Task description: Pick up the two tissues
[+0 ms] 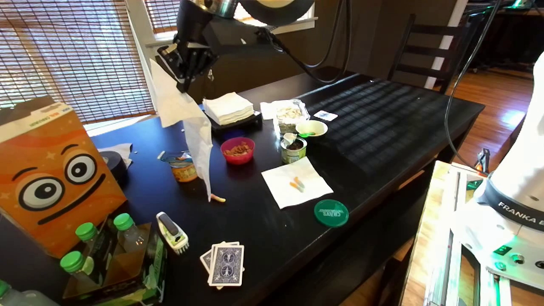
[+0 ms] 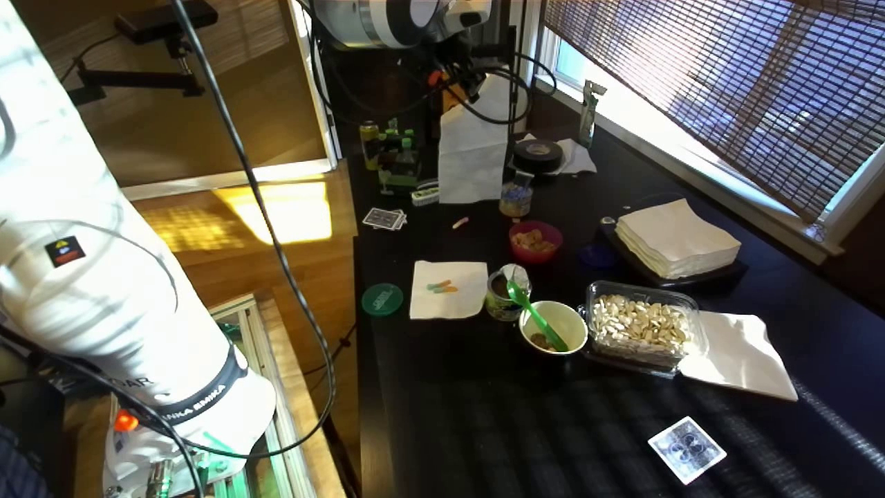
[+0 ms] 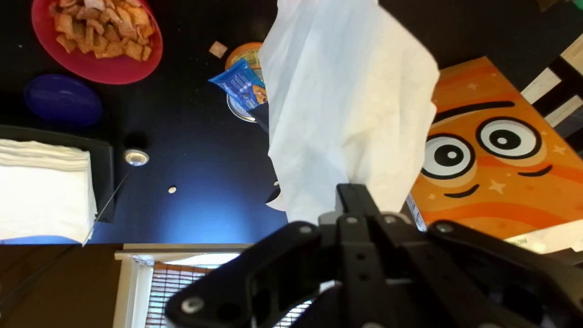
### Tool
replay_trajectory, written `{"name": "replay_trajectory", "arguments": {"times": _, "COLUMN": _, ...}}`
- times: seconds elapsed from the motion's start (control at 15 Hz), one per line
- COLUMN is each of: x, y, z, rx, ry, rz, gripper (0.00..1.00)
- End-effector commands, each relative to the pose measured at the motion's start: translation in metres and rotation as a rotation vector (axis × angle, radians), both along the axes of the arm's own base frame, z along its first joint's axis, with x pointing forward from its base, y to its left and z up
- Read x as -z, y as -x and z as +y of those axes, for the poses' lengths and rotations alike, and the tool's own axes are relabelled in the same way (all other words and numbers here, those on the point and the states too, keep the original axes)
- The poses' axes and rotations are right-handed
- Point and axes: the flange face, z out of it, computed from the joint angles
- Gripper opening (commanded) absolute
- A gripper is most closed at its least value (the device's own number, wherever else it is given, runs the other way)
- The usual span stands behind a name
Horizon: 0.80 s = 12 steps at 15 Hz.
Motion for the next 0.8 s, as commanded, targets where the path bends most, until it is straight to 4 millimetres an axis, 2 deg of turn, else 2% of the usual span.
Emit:
{"name": "replay_trajectory", "arguments": {"times": 0.0, "x": -0.001, "y": 0.033, "z": 0.000, "rx": 0.015, "ry": -0.046, "rz": 0.053, "gripper": 0.00}}
{"name": "replay_trajectory", "arguments": {"times": 0.27, "x": 0.005, "y": 0.067, "z": 0.006, "rx": 0.039, "ry": -0.092, "rz": 0.134, "gripper": 0.00}}
{"name": "replay_trajectory", "arguments": {"times": 0.47, "x": 0.014, "y": 0.088, "z": 0.003, "rx": 0.071, "ry": -0.091, "rz": 0.211, "gripper": 0.00}}
{"name": "replay_trajectory", "arguments": {"times": 0.73, "x": 0.037, "y": 0.097, "z": -0.010, "rx": 0.112, "ry": -0.073, "rz": 0.311, "gripper": 0.00}}
